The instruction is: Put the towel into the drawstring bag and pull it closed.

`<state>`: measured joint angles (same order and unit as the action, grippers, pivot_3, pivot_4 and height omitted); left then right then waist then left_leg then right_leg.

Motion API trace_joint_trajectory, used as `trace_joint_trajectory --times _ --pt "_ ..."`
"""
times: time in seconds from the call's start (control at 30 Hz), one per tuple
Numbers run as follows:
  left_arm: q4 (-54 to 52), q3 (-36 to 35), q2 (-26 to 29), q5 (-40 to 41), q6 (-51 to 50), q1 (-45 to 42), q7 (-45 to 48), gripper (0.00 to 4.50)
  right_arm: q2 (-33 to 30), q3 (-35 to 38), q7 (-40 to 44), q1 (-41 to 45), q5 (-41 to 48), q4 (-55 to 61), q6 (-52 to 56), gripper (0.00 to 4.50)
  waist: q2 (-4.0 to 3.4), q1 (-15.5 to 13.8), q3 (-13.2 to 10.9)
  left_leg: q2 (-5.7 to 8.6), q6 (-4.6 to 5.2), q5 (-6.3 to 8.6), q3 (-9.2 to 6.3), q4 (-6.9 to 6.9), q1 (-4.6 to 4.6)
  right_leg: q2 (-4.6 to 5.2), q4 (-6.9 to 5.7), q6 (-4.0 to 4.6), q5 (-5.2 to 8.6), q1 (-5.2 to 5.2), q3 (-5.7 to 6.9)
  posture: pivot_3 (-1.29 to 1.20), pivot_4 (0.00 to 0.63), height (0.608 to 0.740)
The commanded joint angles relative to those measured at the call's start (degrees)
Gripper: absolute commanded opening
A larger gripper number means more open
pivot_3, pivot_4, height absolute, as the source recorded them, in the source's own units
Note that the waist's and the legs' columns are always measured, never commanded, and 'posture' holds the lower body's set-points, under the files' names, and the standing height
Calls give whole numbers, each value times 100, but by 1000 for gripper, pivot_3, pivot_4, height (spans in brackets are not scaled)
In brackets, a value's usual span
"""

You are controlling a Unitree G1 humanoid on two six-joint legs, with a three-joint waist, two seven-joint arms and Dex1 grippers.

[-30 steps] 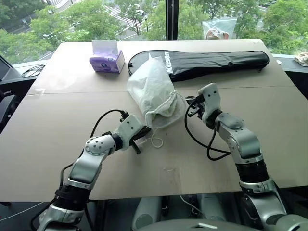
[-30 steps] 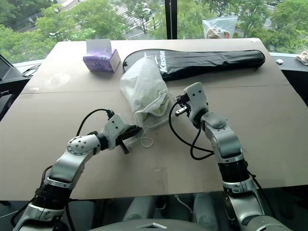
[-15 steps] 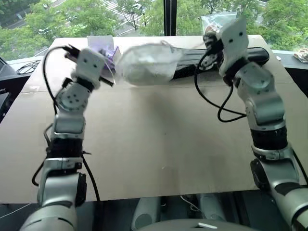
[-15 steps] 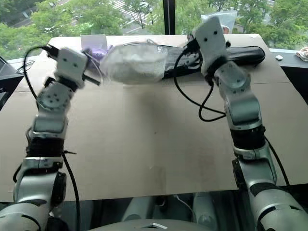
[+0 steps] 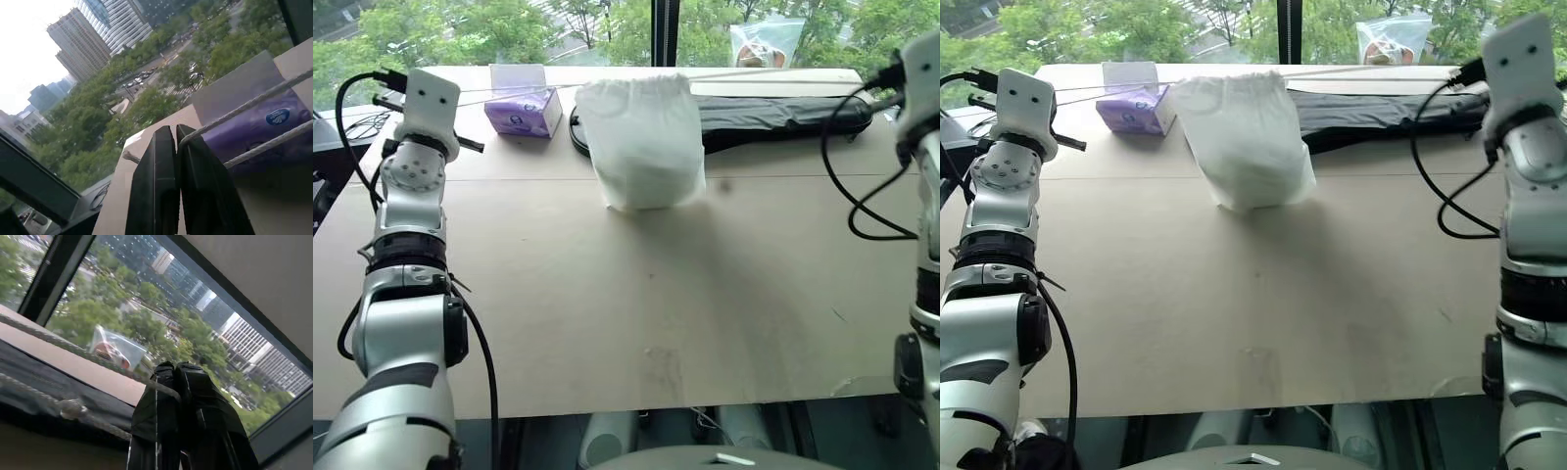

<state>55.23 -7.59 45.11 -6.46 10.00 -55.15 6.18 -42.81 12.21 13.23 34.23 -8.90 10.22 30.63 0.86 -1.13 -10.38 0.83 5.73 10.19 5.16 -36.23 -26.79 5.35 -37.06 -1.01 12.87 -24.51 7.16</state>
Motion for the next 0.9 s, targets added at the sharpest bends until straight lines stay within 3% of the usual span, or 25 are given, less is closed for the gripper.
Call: trace_joint_trajectory --times 0.03,0.2,0.27,0.33,0.4,0.5,0.63,0.73,0.83,0.9 --pt "273 -431 377 215 159 -202 -294 126 -603 1089 21 -367 -148 245 -92 0 0 34 0 0 0 0 2 -2 2 0 -2 -1 0 0 -3 0 150 740" --pt "-168 -207 -165 684 813 -382 1092 126 -397 1154 742 -560 890 808 254 0 1 55 0 -11 -9 6 2 -19 34 -2 -25 -22 10 21 -2 0 150 740" --pt "-900 90 -587 1120 494 126 2320 126 -39 870 1560 -1138 1941 1630 721 0 4 50 3 -15 -19 15 1 -18 82 0 -25 -23 13 66 -3 0 150 740" --pt "-1717 418 -897 1362 84 803 3105 126 228 503 1838 -1611 2355 2118 923 0 -1 54 20 -26 -19 24 -3 -13 121 -1 -16 -19 15 106 -2 0 150 740" --pt "-2513 675 -1066 1498 -261 1431 3555 126 479 208 1824 -1836 2555 2328 1165 0 -10 89 12 -30 -17 25 -4 -14 112 2 -15 3 0 97 -6 0 150 740" --pt "-3447 934 -1286 1571 -844 2259 3760 126 266 -813 1979 -2166 2060 2259 930 0 -3 179 3 -27 -5 24 0 -34 79 6 -35 3 -2 65 -14 0 150 740" --pt "-3972 960 -1317 1544 -1214 2881 3811 126 151 -1444 2285 -2281 2073 2101 939 0 -2 172 3 -29 -9 29 -7 -41 83 4 -42 4 0 67 -8 0 150 740" --pt "-4181 895 -1021 1816 -1572 3154 4429 0 104 -1478 2590 -2310 2279 2112 865 950 -3 159 3 -31 -11 29 -11 -42 90 5 -48 -1 3 70 -6 0 150 740" --pt "-4786 580 -640 2518 -2169 3557 5112 789 -103 -1303 2882 -2540 2476 2284 887 2391 -4 167 3 -31 -11 31 -14 -48 90 7 -44 -12 13 69 -5 0 150 740" --pt "-5311 355 -314 2921 -2565 3994 5466 1765 -243 -968 3104 -2887 2805 2518 977 3408 -5 159 3 -30 -10 32 -19 -45 85 11 -35 7 25 70 -3 0 150 740"
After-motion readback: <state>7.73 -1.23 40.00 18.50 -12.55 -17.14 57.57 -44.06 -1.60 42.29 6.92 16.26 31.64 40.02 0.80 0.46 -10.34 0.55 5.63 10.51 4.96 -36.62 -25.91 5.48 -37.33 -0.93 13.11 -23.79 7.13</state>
